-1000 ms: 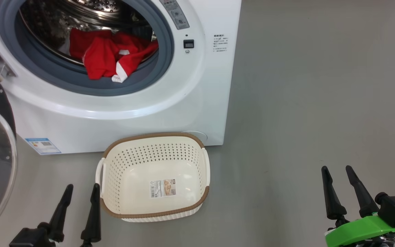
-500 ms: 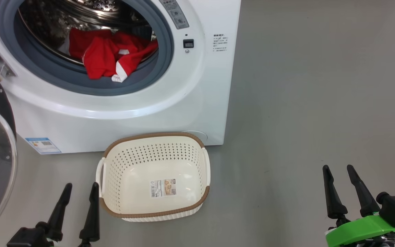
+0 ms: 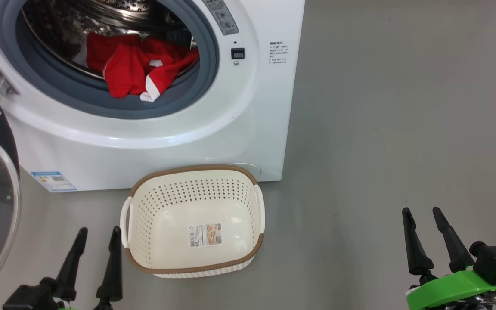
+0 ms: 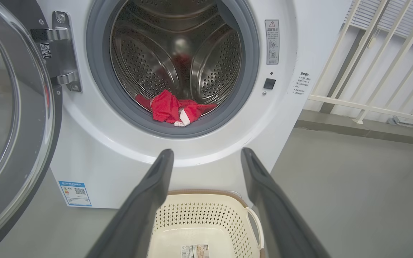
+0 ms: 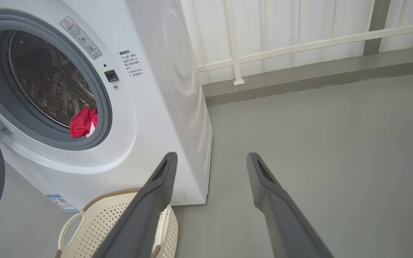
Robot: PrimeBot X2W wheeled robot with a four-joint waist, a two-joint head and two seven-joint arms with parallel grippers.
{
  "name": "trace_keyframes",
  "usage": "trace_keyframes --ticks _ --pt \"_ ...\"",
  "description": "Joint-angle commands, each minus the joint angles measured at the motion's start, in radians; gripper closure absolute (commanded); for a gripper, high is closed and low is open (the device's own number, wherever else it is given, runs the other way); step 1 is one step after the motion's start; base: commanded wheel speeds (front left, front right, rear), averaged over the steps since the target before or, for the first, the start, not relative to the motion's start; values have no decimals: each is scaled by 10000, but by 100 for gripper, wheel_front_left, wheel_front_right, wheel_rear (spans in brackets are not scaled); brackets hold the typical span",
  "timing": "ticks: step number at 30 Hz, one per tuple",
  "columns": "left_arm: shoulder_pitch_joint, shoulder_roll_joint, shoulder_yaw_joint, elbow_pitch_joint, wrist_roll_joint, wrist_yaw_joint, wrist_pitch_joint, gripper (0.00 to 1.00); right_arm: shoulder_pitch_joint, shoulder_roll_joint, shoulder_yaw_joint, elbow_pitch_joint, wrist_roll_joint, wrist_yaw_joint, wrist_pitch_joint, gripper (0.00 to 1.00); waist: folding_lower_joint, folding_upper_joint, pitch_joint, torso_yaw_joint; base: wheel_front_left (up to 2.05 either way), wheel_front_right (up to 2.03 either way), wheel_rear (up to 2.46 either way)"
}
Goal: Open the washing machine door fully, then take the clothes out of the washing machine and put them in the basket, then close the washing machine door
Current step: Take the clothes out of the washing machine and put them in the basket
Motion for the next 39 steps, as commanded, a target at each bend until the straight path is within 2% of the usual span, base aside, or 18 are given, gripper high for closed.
trace_keyframes --ticks 1,18,39 --pt "-220 197 312 -289 -85 17 -51 0 -247 -60 233 -257 -11 65 -93 0 0 0 18 -6 93 -93 0" --pt "-437 164 536 -268 -9 17 -51 0 -476 -57 396 -295 139 65 -93 0 0 0 242 -46 119 -119 0" --pt "-276 100 421 -50 -63 17 -51 0 -433 -57 563 -285 215 65 -94 0 0 0 208 -24 7 -7 0"
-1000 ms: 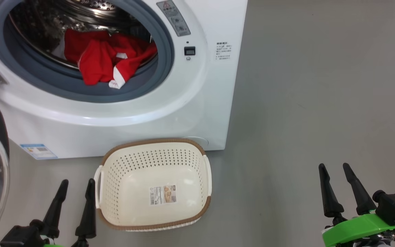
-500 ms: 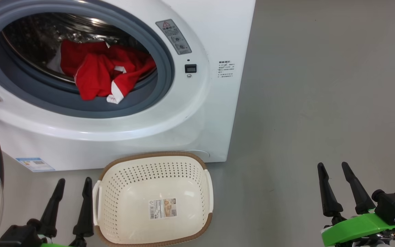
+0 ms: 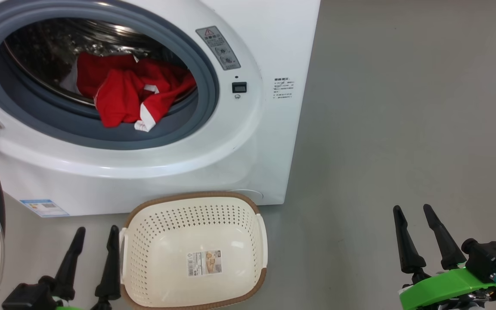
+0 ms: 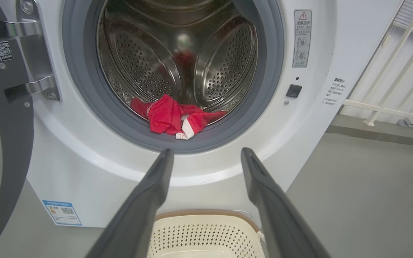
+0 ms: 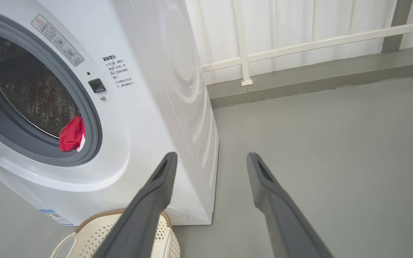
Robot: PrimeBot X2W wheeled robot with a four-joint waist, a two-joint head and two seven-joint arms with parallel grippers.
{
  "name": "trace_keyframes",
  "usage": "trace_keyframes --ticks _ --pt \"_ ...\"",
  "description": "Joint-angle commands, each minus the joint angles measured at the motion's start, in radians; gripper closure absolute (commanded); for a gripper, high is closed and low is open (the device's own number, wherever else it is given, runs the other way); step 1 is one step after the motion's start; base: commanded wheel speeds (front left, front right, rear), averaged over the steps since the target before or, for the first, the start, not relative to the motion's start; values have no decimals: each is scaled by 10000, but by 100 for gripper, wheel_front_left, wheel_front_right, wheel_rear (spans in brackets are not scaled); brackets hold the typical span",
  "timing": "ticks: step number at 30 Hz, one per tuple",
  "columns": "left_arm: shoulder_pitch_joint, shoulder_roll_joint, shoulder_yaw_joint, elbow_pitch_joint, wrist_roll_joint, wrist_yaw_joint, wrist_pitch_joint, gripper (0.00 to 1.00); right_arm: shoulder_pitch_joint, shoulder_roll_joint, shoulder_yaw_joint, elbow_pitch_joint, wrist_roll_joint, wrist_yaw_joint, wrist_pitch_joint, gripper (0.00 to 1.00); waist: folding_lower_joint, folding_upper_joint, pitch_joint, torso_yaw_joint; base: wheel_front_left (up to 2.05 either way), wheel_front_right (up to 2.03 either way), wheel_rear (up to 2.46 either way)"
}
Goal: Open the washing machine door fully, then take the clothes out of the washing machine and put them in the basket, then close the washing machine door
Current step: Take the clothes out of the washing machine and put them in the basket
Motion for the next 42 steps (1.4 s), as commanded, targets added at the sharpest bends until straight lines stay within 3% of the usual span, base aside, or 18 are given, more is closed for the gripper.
trace_keyframes --ticks 1,6,11,19,29,42 --pt "-240 187 124 -93 -128 17 -51 0 -352 -82 266 -254 137 65 -94 0 0 0 111 -22 0 0 0" --pt "-775 548 -256 65 -191 17 -51 0 -526 -82 394 -286 133 65 -94 0 0 0 472 -76 0 0 0" --pt "-2289 958 -493 856 -188 17 -51 0 -866 -82 472 -386 45 65 -94 0 0 0 1223 -198 0 0 0" --pt "-5510 1802 -1282 3217 -516 17 -51 0 -1530 -82 637 -627 48 65 -94 0 0 0 2772 -605 0 0 0" --pt "-8888 3149 -3117 6320 -1700 17 -51 0 -2332 -82 1041 -845 251 65 -94 0 0 0 4199 -1469 0 0 0" --pt "-10776 4205 -4394 7887 -2657 17 -51 0 -2647 -81 1380 -1070 556 65 -94 0 0 0 5051 -2165 0 0 0"
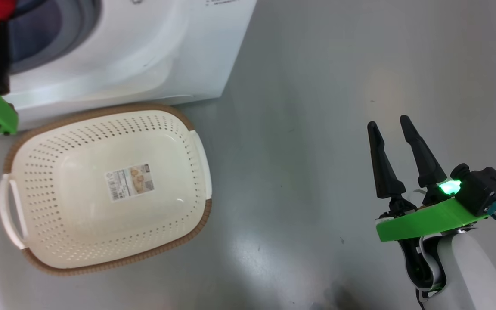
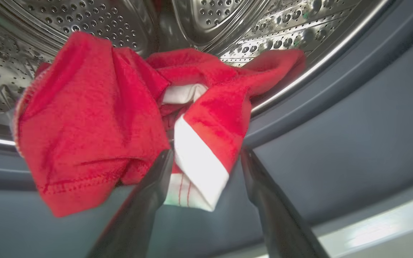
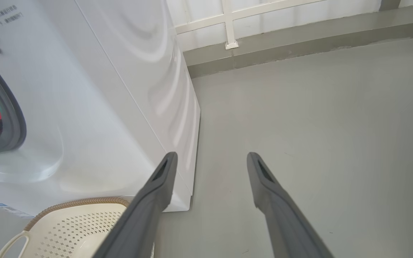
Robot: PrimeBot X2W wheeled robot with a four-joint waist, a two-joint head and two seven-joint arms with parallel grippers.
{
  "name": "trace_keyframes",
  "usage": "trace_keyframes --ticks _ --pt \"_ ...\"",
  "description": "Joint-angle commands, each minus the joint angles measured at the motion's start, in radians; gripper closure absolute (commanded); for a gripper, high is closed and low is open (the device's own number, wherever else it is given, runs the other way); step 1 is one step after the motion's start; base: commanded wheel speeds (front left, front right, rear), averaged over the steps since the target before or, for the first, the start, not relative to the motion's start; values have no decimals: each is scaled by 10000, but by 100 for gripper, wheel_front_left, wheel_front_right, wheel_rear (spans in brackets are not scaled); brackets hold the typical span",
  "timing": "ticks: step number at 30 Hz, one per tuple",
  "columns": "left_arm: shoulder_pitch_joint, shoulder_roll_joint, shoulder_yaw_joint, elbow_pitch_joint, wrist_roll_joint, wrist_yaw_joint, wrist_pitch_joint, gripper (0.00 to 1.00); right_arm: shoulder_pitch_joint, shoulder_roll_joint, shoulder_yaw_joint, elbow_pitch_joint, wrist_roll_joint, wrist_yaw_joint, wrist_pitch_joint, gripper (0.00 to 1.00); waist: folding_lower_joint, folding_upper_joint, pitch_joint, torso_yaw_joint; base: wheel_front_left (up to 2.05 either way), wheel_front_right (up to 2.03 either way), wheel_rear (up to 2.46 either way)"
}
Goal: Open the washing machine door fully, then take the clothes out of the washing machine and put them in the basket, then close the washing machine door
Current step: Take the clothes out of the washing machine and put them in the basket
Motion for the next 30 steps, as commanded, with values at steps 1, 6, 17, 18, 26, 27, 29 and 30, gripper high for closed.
trace_keyframes --ticks 1,6,17,18,26,27,29,30 --pt "-283 665 125 23 -133 17 -49 0 -16 -41 296 -270 90 65 -65 0 0 -1 332 -312 0 0 0" --pt "-650 817 -7 488 -255 17 -49 0 -88 -41 372 -300 147 65 -65 0 0 -1 466 -438 0 0 0" --pt "-837 795 257 16 -122 17 -49 100 -111 -41 254 -320 167 65 -65 0 0 -1 344 -339 0 0 0" --pt "-765 755 442 -148 -48 17 -49 100 -117 -41 239 -313 151 65 -65 0 0 -1 294 -290 0 0 0" --pt "523 -17 2556 -1745 927 37 -49 100 -31 -41 84 -145 -12 65 -65 0 0 -1 -390 216 0 0 0" --pt "749 -168 2830 -1974 1063 36 -49 100 -3 -41 69 -113 -30 65 -65 0 0 -1 -499 289 0 0 0" --pt "1207 -472 3375 -2448 1337 31 -49 100 64 -41 44 -48 -70 65 -65 0 0 -1 -713 439 0 0 0" --pt "1437 -615 3628 -2685 1482 28 -49 100 97 -41 36 -13 -91 65 -65 0 0 -1 -820 511 0 0 0"
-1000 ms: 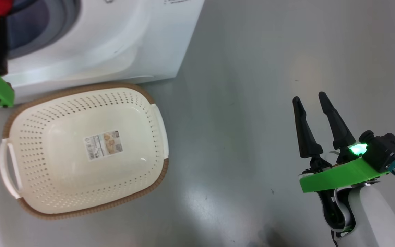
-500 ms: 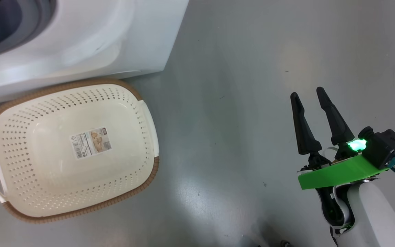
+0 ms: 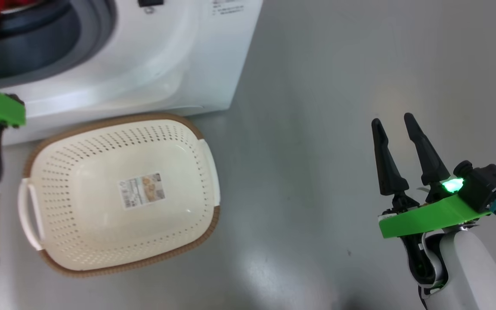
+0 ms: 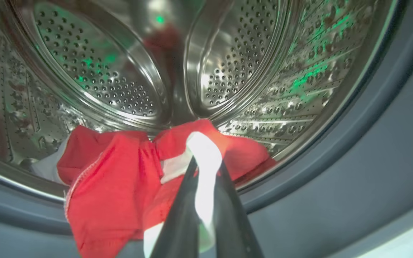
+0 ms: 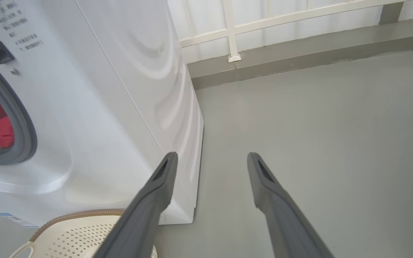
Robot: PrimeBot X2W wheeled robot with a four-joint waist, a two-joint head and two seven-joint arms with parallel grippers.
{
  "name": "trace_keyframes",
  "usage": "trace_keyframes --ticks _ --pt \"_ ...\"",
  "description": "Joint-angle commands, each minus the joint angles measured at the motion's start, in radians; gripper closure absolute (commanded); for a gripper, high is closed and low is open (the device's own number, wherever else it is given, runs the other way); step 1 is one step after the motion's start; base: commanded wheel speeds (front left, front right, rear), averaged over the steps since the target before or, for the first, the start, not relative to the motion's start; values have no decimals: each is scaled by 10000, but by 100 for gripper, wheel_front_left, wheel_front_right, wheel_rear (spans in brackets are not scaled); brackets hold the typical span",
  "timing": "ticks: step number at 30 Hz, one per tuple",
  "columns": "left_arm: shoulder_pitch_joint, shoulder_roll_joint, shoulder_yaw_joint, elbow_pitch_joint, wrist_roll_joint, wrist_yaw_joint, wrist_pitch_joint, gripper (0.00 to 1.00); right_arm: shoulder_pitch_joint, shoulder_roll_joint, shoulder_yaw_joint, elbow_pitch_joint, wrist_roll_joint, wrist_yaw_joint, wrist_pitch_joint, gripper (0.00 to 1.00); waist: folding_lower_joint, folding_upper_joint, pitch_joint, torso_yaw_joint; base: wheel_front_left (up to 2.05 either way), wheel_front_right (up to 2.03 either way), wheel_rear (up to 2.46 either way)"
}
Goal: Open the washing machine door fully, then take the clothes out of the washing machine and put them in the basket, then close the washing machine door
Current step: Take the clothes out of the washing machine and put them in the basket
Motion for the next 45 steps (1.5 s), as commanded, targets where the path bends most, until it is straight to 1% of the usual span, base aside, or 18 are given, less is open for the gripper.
trace_keyframes --ticks 1,7,11,17,20,21,22,28,31,34,38,41,45 --pt "496 240 690 -642 322 18 -48 100 288 -39 149 -123 -126 65 -65 0 0 0 -522 426 0 0 0" --pt "1966 -610 1583 -2111 749 13 -48 100 606 -39 52 66 -240 65 -65 0 0 0 -1213 856 0 0 0" --pt "2885 -1027 2031 -3054 834 12 -48 100 884 -39 -13 142 -299 65 -65 0 0 0 -1647 1088 0 0 0" --pt "4088 -1566 2438 -4407 886 11 -48 100 1234 -39 -144 215 -343 65 -65 0 0 0 -2091 1360 0 0 0" --pt "4552 -1788 2646 -5097 898 11 -48 100 1324 -39 -189 219 -361 65 -65 0 0 0 -2184 1459 0 0 0" --pt "4552 -1788 2646 -5097 898 11 -48 100 1324 -39 -189 219 -361 65 -65 0 0 0 -2184 1459 0 0 0" --pt "4865 -1862 2706 -5569 1066 11 -48 100 1366 -39 -183 214 -368 65 -65 0 0 0 -2217 1497 0 0 0" --pt "5678 -2335 3201 -7117 1127 10 -48 100 1452 -39 -188 197 -392 65 -65 0 0 0 -2284 1571 0 0 0" --pt "6024 -2502 3295 -7956 1197 10 -48 100 1472 -39 -217 180 -420 65 -65 0 0 0 -2265 1601 0 0 0" --pt "6272 -2662 3352 -8480 1115 10 -48 100 1458 -39 -245 171 -451 65 -65 0 0 0 -2213 1625 0 0 0" --pt "6507 -2864 3371 -8667 998 10 -48 100 1439 -39 -277 182 -462 65 -65 0 0 0 -2138 1660 0 0 0" --pt "6656 -2918 3165 -8117 1094 10 -48 100 1389 -39 -217 190 -459 65 -65 0 0 0 -2053 1641 0 0 0" --pt "6795 -2931 2688 -6968 1326 10 -48 100 1270 -39 -149 166 -404 65 -65 0 0 0 -1871 1581 0 0 0"
